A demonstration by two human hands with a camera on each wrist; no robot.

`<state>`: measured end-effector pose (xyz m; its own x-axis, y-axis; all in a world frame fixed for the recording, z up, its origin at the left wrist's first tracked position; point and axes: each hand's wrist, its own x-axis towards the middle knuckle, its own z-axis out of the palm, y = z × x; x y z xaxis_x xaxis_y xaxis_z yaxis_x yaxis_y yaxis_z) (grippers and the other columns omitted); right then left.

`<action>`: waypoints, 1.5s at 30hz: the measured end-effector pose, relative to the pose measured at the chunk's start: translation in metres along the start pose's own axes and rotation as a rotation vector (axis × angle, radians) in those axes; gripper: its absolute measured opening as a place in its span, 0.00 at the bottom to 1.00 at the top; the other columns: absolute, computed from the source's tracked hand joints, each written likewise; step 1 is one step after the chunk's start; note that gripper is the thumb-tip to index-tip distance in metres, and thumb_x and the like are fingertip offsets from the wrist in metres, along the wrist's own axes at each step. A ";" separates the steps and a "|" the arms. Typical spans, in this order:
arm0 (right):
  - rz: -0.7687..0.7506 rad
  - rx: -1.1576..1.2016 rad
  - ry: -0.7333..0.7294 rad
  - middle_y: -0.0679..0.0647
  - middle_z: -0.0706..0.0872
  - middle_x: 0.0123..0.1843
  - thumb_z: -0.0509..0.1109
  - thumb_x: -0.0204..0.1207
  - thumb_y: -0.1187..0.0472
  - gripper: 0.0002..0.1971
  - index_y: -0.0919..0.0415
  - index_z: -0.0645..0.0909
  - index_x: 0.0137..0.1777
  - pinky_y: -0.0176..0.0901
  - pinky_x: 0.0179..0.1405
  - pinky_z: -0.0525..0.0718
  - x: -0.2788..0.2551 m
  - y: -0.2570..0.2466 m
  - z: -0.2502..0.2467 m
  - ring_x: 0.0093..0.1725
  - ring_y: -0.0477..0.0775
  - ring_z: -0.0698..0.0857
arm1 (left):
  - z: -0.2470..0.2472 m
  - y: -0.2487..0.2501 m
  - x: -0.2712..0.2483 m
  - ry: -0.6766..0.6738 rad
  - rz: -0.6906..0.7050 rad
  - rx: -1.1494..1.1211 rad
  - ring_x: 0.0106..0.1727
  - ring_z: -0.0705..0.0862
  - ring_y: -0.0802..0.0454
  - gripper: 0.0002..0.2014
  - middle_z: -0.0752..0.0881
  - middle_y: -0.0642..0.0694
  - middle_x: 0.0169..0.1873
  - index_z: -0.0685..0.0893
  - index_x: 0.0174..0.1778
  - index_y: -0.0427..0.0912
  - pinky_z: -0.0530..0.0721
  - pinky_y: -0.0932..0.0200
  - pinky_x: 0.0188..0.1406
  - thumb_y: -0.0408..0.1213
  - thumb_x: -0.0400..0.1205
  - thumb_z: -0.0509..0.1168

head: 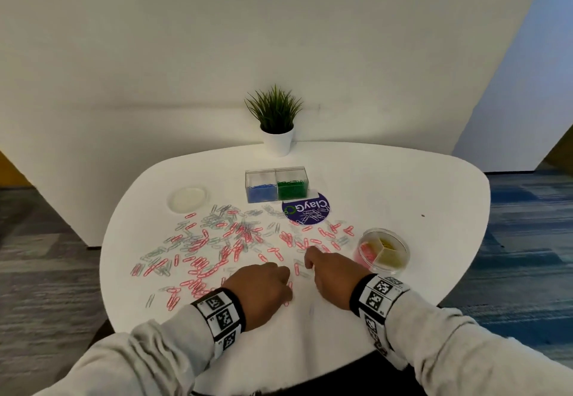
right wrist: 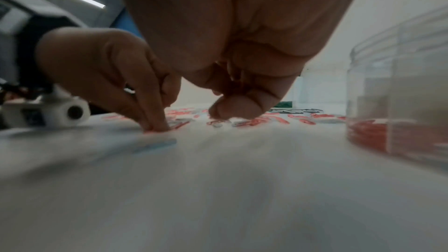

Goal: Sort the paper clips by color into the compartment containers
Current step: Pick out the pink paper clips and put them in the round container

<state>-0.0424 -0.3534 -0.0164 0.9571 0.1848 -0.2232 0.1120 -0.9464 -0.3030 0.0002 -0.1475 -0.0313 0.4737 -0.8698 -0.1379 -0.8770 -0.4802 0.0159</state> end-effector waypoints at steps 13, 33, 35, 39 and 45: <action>0.188 0.031 0.048 0.55 0.86 0.54 0.66 0.80 0.52 0.11 0.58 0.81 0.55 0.43 0.50 0.79 0.054 -0.020 0.022 0.54 0.56 0.85 | -0.011 -0.015 -0.012 0.146 -0.271 -0.359 0.51 0.81 0.51 0.16 0.83 0.51 0.55 0.79 0.65 0.59 0.77 0.60 0.50 0.39 0.85 0.56; 0.269 0.311 -0.015 0.46 0.82 0.43 0.71 0.73 0.63 0.04 0.54 0.80 0.41 0.38 0.35 0.76 0.046 0.028 -0.032 0.39 0.47 0.80 | 0.003 0.018 0.011 -0.050 -0.374 -0.081 0.56 0.80 0.39 0.10 0.80 0.40 0.56 0.78 0.58 0.37 0.69 0.54 0.43 0.35 0.84 0.56; 0.243 0.067 -0.011 0.45 0.82 0.49 0.75 0.73 0.57 0.05 0.52 0.81 0.45 0.39 0.50 0.78 0.046 0.029 -0.025 0.52 0.49 0.81 | -0.006 0.007 0.008 0.055 -0.437 -0.242 0.52 0.82 0.41 0.08 0.82 0.44 0.50 0.79 0.52 0.42 0.72 0.55 0.42 0.38 0.83 0.56; 0.212 0.096 0.022 0.48 0.85 0.52 0.79 0.71 0.54 0.10 0.54 0.85 0.49 0.40 0.53 0.78 0.047 0.031 -0.014 0.54 0.50 0.82 | -0.021 -0.031 0.003 0.254 -0.649 -0.756 0.40 0.83 0.53 0.08 0.84 0.53 0.42 0.82 0.52 0.51 0.77 0.62 0.37 0.36 0.83 0.60; 0.160 0.053 -0.056 0.53 0.88 0.49 0.72 0.76 0.56 0.05 0.54 0.81 0.39 0.38 0.46 0.79 0.048 0.029 -0.020 0.51 0.53 0.85 | -0.043 -0.055 0.004 0.431 -0.987 -1.656 0.32 0.85 0.48 0.13 0.83 0.38 0.35 0.87 0.47 0.32 0.83 0.58 0.28 0.25 0.83 0.56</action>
<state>0.0124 -0.3771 -0.0175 0.9452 0.0487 -0.3229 -0.0560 -0.9500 -0.3073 0.0538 -0.1298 0.0102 0.8734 -0.1228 -0.4713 0.4575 -0.1254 0.8803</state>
